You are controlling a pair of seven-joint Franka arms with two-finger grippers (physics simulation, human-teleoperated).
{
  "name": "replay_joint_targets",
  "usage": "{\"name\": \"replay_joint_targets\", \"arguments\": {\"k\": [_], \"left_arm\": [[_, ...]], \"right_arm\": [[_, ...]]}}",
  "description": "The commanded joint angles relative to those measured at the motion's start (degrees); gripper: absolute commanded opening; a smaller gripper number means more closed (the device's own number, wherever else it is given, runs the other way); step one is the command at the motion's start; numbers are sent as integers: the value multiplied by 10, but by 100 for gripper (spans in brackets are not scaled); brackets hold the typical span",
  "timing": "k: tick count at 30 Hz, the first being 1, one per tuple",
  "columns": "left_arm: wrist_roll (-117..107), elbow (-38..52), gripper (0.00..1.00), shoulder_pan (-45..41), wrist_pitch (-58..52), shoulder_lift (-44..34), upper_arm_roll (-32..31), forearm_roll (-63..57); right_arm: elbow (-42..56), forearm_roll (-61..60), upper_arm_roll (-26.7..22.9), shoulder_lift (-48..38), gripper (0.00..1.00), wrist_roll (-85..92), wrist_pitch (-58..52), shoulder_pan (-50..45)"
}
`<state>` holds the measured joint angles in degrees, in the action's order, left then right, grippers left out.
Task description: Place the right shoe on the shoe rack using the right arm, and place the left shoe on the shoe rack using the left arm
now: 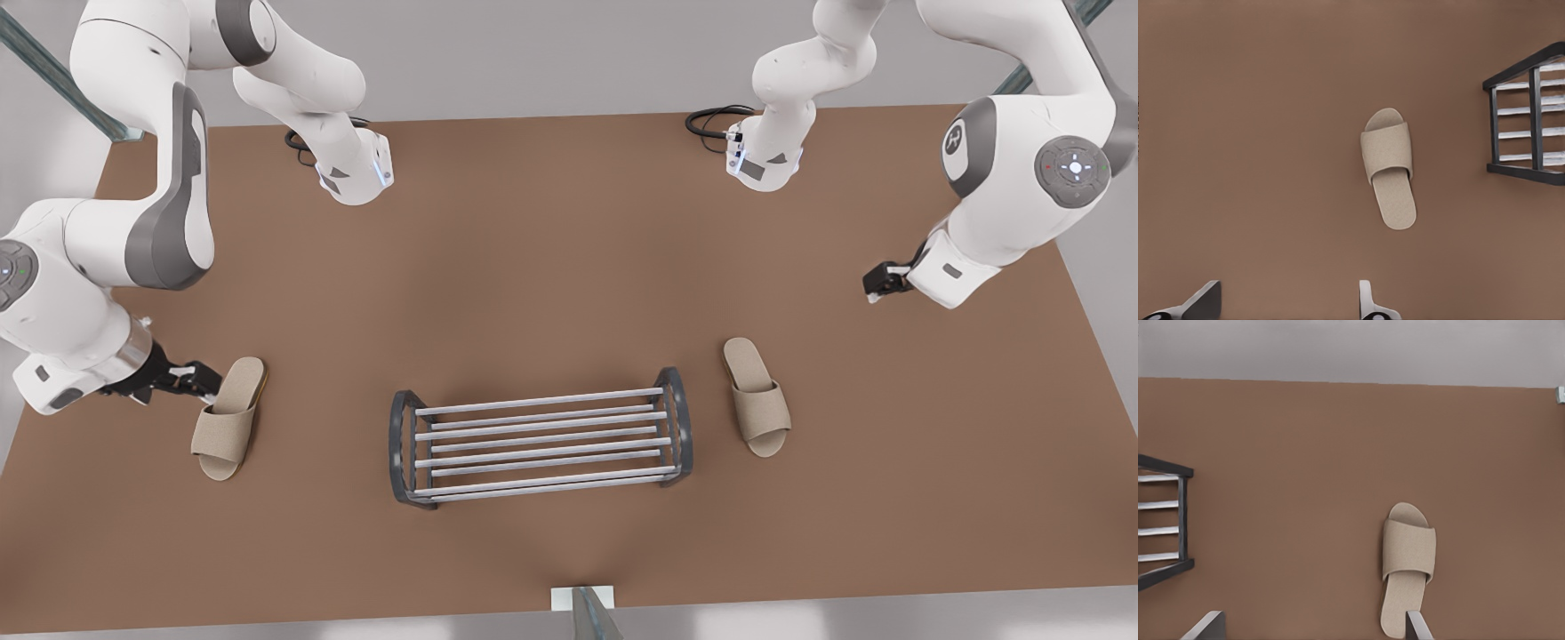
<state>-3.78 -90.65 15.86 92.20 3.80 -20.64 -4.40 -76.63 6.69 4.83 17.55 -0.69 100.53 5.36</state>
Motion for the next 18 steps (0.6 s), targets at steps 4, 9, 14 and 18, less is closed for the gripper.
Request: {"name": "replay_joint_targets", "arguments": {"k": [4,9,14,18], "left_arm": [[-2,-3,100,5,85,12,-8,5],[-40,-381,100,-10,715,-30,-73,-16],[-129,-424,99,-33,778,-3,-72,-26],[-129,-457,97,-36,838,33,-70,-32]], "right_arm": [[0,-1,0,0,100,-4,33,1],[1,-26,0,68,100,-2,48,0],[-10,-31,1,121,100,-8,249,43],[-272,-31,93,-22,100,63,522,179]]}}
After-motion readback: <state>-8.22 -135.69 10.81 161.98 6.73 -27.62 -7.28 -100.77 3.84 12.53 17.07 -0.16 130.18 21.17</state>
